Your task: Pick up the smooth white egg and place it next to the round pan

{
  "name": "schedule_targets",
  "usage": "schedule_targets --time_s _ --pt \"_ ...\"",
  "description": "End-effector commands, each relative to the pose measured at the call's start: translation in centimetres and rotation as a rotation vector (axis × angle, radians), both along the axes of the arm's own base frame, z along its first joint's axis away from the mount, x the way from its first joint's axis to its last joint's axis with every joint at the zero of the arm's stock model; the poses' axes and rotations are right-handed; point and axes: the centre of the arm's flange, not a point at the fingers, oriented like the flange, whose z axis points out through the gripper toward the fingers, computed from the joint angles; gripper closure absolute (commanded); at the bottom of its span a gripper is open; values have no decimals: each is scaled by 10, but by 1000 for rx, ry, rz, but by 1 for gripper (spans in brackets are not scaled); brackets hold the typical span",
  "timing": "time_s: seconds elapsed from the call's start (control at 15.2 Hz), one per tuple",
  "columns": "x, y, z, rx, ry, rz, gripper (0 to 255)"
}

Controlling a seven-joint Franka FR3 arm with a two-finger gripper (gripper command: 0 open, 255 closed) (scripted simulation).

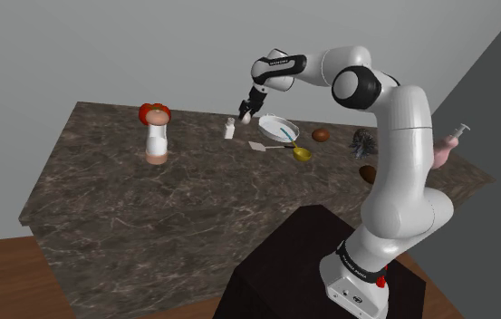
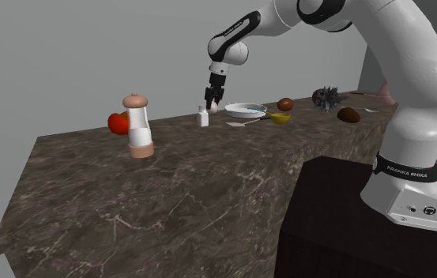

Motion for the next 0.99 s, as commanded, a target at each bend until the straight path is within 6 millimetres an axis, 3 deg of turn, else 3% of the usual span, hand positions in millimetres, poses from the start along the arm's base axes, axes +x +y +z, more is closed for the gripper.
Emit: schedule_targets --time_s 0.0,0.53,0.59,0.92 --pt "-1 0 -11 0 0 0 255" --pt "-1 0 -15 0 0 0 255" --pt "-1 0 -15 0 0 0 0" --pt "-1 0 -15 0 0 0 0"
